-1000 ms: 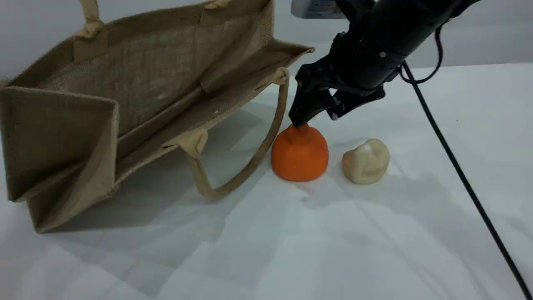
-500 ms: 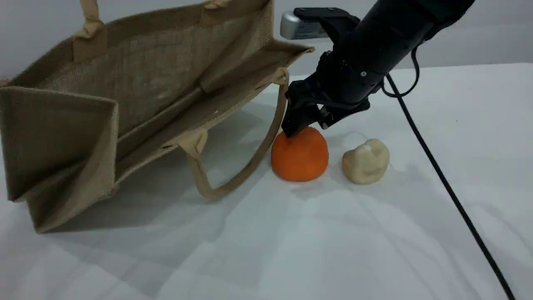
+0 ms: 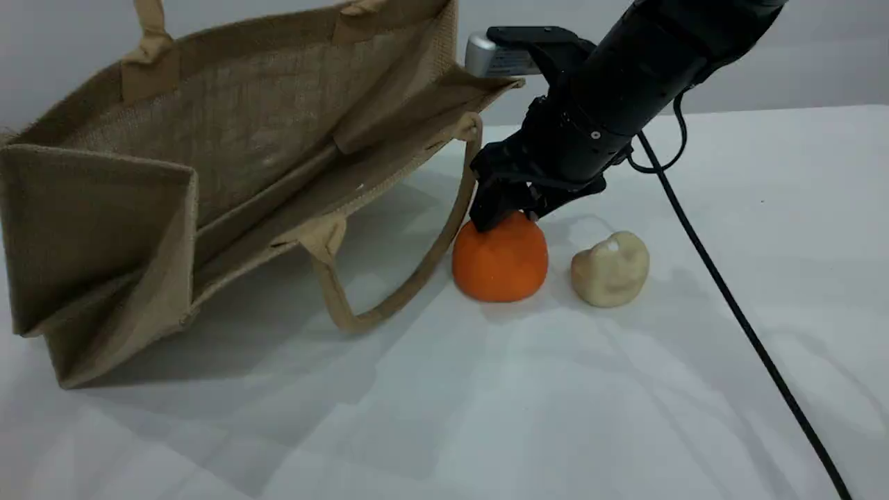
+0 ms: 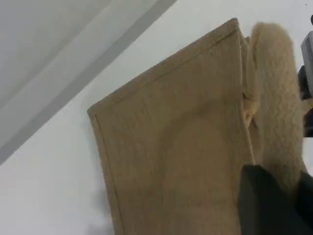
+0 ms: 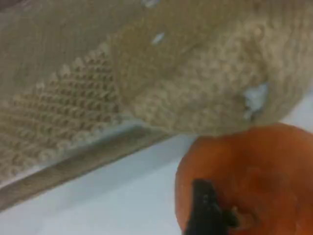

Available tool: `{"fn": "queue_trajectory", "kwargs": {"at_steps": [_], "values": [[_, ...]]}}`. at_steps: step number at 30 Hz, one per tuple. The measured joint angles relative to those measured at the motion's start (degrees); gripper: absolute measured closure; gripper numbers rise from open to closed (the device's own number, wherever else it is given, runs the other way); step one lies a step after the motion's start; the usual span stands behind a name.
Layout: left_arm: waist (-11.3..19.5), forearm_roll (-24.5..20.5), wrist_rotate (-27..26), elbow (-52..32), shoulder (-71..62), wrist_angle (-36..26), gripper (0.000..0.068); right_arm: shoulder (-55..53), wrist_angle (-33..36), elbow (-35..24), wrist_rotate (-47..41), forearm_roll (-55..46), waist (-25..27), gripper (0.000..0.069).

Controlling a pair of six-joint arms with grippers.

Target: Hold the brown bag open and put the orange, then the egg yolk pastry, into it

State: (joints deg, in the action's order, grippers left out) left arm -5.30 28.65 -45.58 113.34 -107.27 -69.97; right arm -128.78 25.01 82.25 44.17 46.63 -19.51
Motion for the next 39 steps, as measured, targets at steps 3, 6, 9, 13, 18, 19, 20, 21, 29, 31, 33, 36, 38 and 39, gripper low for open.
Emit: {"fn": "queue_trajectory", "kwargs": {"at_steps": [3,6,9,13,18,19,20,21,29,31,33,36,38,39], "values": [[0.0,0.0,0.0,0.0,0.0,0.0,0.0589,0.0,0.5,0.0,0.0,0.0,0.0,0.0409],[0.0,0.0,0.0,0.0,0.0,0.0,0.0589,0.0,1.6,0.0,0.6,-0.1,0.0,0.0547],[0.0,0.0,0.0,0.0,0.0,0.0,0.0589,0.2,2.7,0.0,1.4,-0.6,0.1,0.0641],[0.0,0.0,0.0,0.0,0.0,0.0,0.0589,1.2,4.4,-0.1,0.8,-2.0,0.1,0.0649],[0.0,-0.1,0.1,0.0,0.0,0.0,0.0589,5.2,6.6,-0.1,-6.3,-10.6,0.1,0.0649],[0.0,-0.1,0.1,0.0,0.0,0.0,0.0589,6.1,6.9,-0.2,-8.1,-13.2,0.1,0.0649],[0.0,-0.1,0.0,0.0,0.0,0.0,0.0589,7.2,7.6,-0.2,-10.4,-16.0,0.1,0.0649],[0.0,-0.1,-0.1,0.0,0.0,0.0,0.0589,8.3,8.3,-0.2,-12.8,-18.4,0.1,0.0649],[0.0,-0.2,-0.8,0.0,0.0,0.0,0.0589,17.9,14.1,-0.3,-24.7,-33.3,0.1,0.0649],[0.0,-0.2,-0.9,0.0,0.0,0.0,0.0589,20.6,14.3,-0.3,-24.6,-33.1,0.0,0.0649],[0.0,-0.1,-1.8,0.0,0.0,0.0,0.0589,23.2,15.1,-0.3,-24.4,-31.2,0.0,0.0649],[0.0,0.0,-2.6,0.0,0.0,0.0,0.0589,27.0,16.2,-0.3,-23.5,-28.3,0.0,0.0649],[0.0,0.1,-3.6,0.0,0.0,0.0,0.0589,29.1,16.5,-0.8,-23.5,-27.2,0.0,0.0649],[0.0,0.7,-4.1,0.0,0.0,0.0,0.0589,30.1,16.4,-1.3,-23.5,-26.9,0.0,0.0649]]}}
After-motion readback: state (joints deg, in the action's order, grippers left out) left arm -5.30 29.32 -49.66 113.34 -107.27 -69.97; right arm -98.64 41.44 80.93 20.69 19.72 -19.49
